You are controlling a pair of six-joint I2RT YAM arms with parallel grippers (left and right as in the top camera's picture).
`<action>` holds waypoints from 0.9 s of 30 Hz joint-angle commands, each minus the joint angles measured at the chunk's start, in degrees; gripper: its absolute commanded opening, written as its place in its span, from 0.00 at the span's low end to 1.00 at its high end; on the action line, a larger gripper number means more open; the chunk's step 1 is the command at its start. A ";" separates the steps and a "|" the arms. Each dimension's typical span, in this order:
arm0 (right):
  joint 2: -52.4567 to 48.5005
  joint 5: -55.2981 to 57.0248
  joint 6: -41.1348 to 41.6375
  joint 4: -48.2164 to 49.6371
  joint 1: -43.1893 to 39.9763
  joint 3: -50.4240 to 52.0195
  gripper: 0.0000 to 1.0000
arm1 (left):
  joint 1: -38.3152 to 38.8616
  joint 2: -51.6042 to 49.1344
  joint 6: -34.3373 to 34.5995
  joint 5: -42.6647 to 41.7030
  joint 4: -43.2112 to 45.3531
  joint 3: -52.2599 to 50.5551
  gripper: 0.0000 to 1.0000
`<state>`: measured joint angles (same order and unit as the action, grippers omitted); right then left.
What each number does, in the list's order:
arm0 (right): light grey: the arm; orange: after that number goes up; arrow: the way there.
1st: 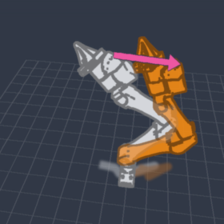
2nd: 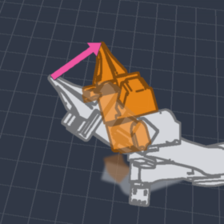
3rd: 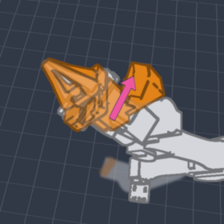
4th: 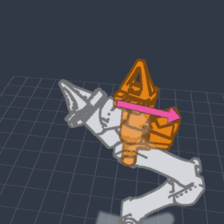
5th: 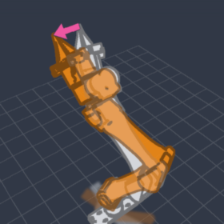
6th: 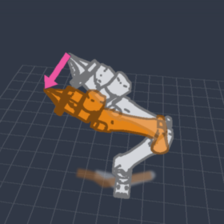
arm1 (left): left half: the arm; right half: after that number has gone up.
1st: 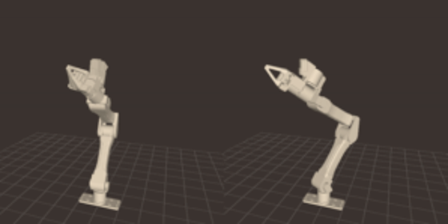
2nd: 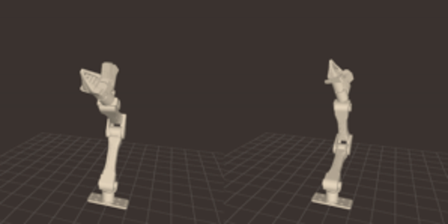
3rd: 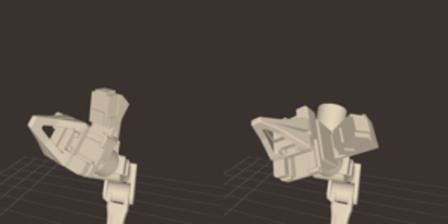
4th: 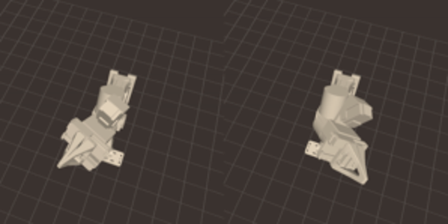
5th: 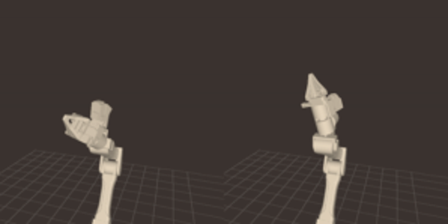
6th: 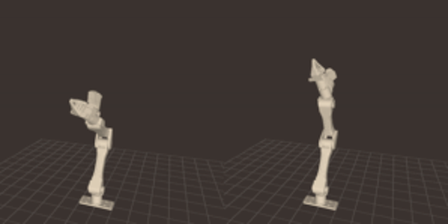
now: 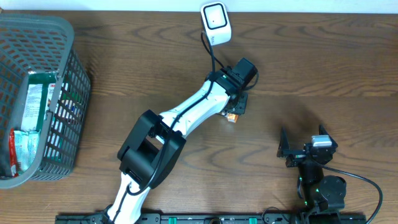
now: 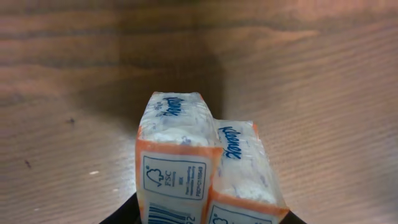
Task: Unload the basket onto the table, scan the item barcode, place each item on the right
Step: 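Carry the tissue packs to the white scanner, barcode facing it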
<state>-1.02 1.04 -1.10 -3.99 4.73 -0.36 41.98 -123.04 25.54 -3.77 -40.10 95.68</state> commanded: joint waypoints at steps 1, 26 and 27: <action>0.20 -0.04 -0.68 -0.17 0.42 0.04 0.99 | 0.66 -1.07 1.27 6.49 0.98 0.15 0.37; 0.20 -0.04 -0.68 -0.20 0.42 0.04 0.99 | 0.74 -1.29 3.30 7.08 3.61 -1.73 0.37; 0.20 -0.04 -0.68 -0.17 0.42 0.04 0.99 | 0.74 -1.29 3.28 7.08 3.76 -1.73 0.39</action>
<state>-1.02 1.04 -1.10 -3.99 4.73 -0.36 42.65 -123.37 28.49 1.91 -36.56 94.83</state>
